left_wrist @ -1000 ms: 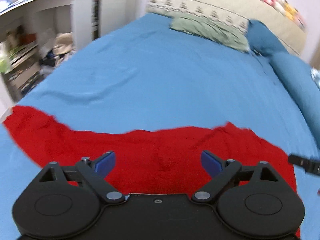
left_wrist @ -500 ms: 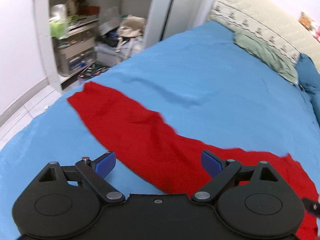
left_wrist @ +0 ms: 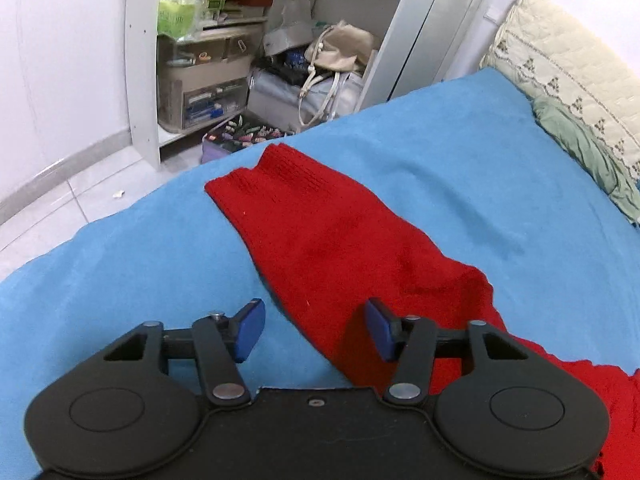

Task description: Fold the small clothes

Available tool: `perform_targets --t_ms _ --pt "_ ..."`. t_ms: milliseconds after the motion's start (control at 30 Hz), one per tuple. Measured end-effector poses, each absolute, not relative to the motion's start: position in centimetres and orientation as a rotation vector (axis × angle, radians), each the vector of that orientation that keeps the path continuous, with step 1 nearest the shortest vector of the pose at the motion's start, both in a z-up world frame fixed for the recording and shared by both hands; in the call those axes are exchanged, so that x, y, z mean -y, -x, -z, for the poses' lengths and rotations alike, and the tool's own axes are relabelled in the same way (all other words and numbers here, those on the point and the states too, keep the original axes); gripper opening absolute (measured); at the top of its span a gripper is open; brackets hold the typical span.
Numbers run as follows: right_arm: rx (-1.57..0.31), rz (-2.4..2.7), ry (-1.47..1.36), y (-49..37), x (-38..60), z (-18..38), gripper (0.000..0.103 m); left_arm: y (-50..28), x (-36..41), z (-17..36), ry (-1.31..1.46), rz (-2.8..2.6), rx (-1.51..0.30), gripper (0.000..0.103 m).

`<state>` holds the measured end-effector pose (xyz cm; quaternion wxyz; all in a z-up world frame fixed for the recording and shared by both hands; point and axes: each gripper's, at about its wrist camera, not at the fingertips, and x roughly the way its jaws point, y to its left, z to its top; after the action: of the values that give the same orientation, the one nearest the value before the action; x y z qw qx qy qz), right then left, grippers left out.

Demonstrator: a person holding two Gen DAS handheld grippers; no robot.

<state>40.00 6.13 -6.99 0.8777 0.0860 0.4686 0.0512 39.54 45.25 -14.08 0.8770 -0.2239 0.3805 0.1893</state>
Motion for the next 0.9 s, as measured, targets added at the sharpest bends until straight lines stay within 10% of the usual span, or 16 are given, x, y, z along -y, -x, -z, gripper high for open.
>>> perform_targets --t_ms 100,233,533,900 --pt "-0.982 -0.099 -0.179 -40.2 -6.3 7.4 0.103 -39.6 -45.4 14.2 0.475 -0.403 -0.771 0.058" --pt "-0.977 -0.088 -0.191 -40.2 -6.1 7.5 0.103 -40.3 -45.8 14.1 0.469 -0.451 -0.779 0.007" --pt "-0.935 -0.070 -0.246 -39.9 -3.3 6.6 0.103 -39.9 -40.5 6.3 0.329 -0.351 -0.635 0.006" --pt "-0.794 0.073 -0.362 -37.8 9.0 1.9 0.103 -41.1 -13.4 0.1 0.110 0.174 -0.517 0.006"
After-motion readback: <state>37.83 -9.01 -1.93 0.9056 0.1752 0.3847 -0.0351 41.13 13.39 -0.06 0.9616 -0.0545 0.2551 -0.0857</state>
